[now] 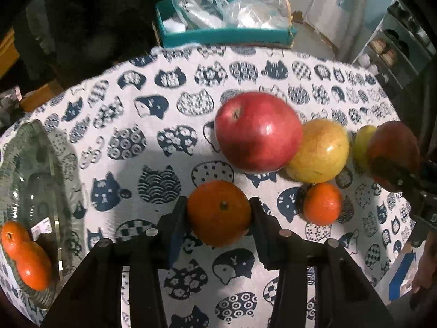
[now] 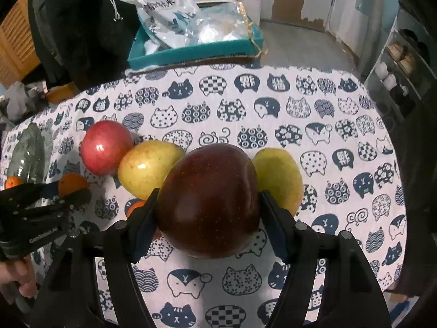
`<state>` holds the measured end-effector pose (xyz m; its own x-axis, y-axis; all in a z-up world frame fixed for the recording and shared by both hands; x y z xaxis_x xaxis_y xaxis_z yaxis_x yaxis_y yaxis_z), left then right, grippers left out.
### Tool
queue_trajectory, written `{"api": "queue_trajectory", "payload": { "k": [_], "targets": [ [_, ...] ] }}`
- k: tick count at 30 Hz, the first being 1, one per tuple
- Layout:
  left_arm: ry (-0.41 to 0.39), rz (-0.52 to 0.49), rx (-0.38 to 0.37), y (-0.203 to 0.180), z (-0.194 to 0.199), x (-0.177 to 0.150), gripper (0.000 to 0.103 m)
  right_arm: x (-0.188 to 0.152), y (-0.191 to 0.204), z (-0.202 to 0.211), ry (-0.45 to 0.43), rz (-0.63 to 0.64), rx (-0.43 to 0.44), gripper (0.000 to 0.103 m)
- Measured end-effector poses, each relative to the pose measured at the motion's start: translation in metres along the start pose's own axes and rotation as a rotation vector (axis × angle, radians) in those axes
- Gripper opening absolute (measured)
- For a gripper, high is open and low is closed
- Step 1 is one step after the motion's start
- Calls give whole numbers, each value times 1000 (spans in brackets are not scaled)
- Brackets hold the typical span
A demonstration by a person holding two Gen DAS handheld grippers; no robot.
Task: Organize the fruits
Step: 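Grasp the dark red apple with the right tool while the left tool grasps an orange, then lift the apple and orange and carry them toward the green bowl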
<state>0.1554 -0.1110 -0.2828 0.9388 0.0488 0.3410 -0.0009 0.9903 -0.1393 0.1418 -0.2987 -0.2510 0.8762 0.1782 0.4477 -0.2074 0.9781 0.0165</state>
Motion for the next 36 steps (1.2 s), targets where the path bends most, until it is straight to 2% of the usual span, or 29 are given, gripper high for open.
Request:
{"api": "queue_trajectory", "payload": {
  "k": [10, 20, 36],
  "targets": [
    [-109, 24, -38, 2, 53, 7, 45, 8, 8, 29, -66, 26, -15, 70],
    [-175, 44, -75, 11, 101, 5, 45, 15, 24, 65, -149, 52, 5, 70],
    [-322, 63, -33, 33, 167, -1, 45, 25, 58, 117, -268, 115, 41, 70]
  ]
}}
Point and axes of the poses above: each gripper's, at about its wrist camera, not at the fingertips, and z roughly against the way its jaws point, y to its left, x to its top, the point moved 1 cm from there along -z, roughly the way its jaws point, and after that the axes turned 9 degrees about z, right-handed, at the moved point
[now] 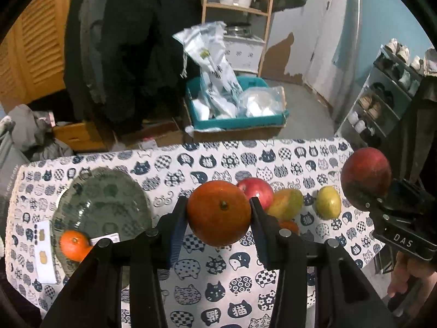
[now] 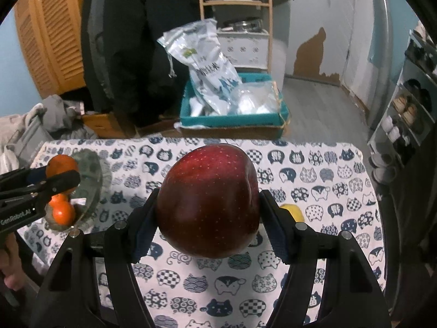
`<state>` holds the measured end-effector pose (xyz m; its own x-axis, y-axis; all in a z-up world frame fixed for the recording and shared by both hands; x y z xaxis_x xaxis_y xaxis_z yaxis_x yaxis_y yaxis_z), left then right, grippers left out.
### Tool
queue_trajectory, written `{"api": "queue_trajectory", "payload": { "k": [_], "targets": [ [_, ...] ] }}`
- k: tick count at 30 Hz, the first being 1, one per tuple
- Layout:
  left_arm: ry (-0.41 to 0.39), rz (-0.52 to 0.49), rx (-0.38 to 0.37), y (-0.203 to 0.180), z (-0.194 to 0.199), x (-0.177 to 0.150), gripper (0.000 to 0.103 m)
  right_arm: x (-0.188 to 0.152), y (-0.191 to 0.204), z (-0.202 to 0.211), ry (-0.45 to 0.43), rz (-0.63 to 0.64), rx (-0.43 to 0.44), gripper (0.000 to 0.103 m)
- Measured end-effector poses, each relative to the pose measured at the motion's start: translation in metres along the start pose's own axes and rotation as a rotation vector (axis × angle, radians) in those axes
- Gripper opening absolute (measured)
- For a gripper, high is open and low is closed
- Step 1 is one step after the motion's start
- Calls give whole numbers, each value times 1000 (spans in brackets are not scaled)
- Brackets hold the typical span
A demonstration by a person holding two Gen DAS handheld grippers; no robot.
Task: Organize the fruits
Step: 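Lift the apple and orange and carry them toward the green bowl, then move the held dark red apple and orange over the green bowl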
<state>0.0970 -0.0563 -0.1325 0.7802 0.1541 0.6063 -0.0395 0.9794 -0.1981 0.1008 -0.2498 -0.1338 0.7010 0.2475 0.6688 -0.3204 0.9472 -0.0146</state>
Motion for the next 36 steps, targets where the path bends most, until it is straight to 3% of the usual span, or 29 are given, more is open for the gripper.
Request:
{"api": "queue_trajectory", "payload": {
  "k": [21, 36],
  "targets": [
    [-124, 49, 42, 52, 61, 16, 45, 34, 53, 45, -112, 99, 81, 70],
    [-140, 123, 121, 114, 73, 16, 45, 68, 119, 28, -119, 173, 162, 70]
  ]
}}
Point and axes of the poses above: each gripper's, at about its wrist camera, not at the fingertips, and z roughly against the way its jaws point, y to its left, x to its top, the point moved 1 cm from there along -z, roughly the way its jaws point, and after that the axes turned 9 degrees about z, right-handed, at the moved point
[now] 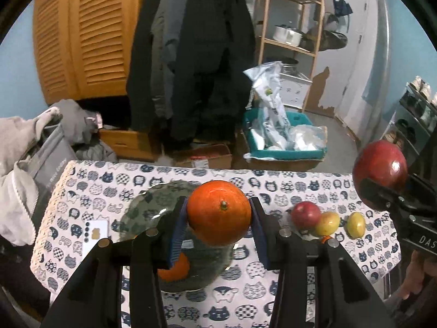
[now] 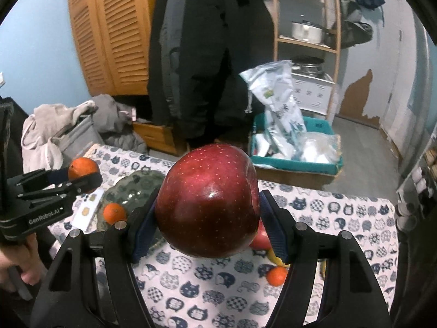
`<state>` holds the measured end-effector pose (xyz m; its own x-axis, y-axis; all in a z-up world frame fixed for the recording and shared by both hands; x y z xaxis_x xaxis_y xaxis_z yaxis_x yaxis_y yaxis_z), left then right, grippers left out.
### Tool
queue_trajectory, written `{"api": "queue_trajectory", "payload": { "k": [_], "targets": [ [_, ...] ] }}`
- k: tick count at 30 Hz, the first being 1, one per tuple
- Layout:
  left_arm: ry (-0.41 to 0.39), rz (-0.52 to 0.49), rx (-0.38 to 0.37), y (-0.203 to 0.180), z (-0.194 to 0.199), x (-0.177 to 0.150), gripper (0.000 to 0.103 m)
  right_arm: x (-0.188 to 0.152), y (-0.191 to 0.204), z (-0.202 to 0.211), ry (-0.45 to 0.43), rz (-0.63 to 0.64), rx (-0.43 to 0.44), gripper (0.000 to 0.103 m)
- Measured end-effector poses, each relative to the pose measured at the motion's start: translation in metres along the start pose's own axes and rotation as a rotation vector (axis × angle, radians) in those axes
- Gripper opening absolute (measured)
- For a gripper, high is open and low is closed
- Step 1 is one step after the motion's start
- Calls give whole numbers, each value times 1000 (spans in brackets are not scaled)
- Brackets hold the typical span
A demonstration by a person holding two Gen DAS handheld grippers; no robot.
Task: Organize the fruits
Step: 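Move the held dark red apple and orange over the green bowl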
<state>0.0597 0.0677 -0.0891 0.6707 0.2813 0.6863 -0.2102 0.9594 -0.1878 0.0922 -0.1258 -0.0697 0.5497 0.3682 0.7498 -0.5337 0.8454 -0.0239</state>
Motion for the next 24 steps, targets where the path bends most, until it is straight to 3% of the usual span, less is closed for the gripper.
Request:
{"api": "queue_trajectory", "payload": {
  "k": [16, 24],
  "targets": [
    [41, 83, 90, 73, -20, 1, 45, 33, 62, -63, 57, 37, 101, 70],
    [115, 106, 107, 96, -48, -8, 45, 32, 84, -102, 120, 47, 131, 70]
  ]
}}
Point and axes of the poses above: each gripper's, at about its wrist camera, not at the fingertips, and z roughly against the way its jaws point, y to its left, x to its top, the point moved 1 cm from there along -z, roughly the way its jaws point, and after that the axes turned 9 degrees about z, right-handed, at the moved point
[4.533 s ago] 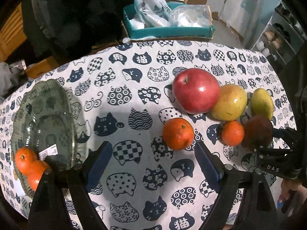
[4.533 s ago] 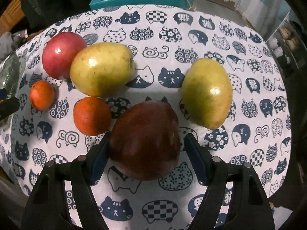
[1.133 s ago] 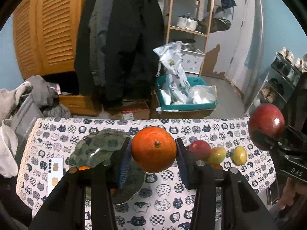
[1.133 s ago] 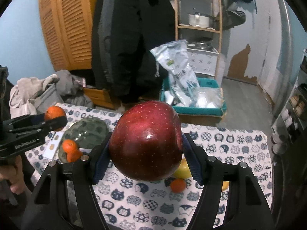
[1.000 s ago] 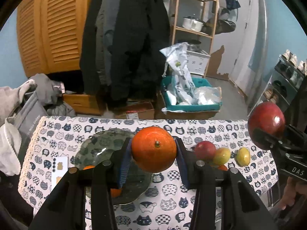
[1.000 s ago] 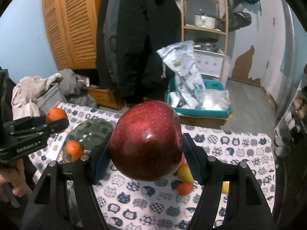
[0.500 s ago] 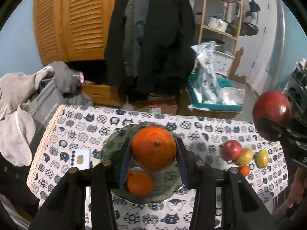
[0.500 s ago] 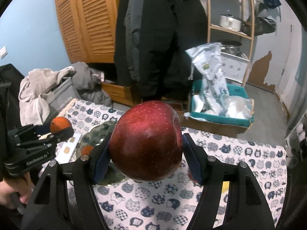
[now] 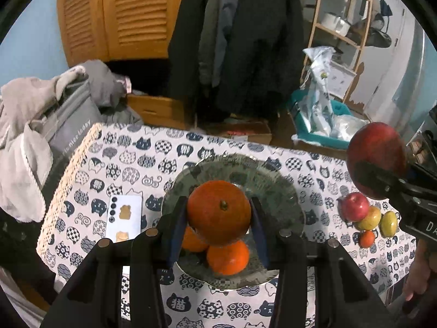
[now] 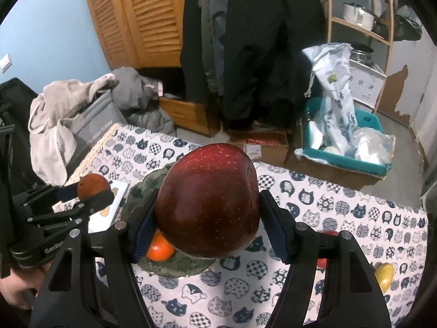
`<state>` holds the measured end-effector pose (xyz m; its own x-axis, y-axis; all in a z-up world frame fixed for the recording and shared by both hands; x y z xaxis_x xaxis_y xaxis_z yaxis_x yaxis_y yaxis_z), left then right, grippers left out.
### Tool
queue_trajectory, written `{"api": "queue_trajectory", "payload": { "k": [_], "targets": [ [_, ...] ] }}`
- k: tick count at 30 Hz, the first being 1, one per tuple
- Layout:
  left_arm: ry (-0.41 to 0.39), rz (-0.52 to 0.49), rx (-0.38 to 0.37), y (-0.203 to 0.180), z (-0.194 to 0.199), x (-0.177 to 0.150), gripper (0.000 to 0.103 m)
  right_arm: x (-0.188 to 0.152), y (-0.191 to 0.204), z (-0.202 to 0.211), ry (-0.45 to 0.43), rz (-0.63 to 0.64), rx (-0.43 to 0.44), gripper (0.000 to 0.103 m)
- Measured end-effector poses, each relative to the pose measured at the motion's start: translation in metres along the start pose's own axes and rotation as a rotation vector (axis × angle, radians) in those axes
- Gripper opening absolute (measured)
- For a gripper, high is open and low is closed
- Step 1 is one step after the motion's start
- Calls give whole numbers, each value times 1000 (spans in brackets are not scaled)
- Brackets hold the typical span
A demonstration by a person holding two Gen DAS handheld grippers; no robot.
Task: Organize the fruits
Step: 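Move the held dark red apple and orange over the green bowl, then lower the apple and orange into the bowl and open both tools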
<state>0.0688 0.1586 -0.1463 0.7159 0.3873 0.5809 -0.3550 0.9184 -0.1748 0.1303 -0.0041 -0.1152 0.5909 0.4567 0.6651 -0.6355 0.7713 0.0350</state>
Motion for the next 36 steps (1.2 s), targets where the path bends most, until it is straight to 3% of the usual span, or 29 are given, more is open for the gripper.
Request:
{"api": "queue_trajectory", "payload": {
  "k": [20, 32, 36],
  "targets": [
    [196, 3, -4, 3, -103, -17, 45, -22, -8, -89, 152, -43, 41, 70],
    [264, 3, 15, 1, -129, -31, 45, -31, -6, -115, 207, -55, 76, 70],
    [253, -3, 11, 0, -127, -30, 51, -32, -3, -119, 217, -52, 83, 70]
  ]
}}
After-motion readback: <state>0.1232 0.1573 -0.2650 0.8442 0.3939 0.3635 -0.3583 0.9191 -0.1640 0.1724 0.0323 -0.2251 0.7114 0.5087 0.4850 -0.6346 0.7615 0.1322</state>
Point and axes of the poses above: each gripper's, at about its wrist camera, not at the fingertips, and z roughly against the way its jaws point, y to its left, x to its top, the point moved 1 cm from there along -z, roughly the way its jaws point, and after that the axes turned 9 degrees about z, right-handed, at the moved point
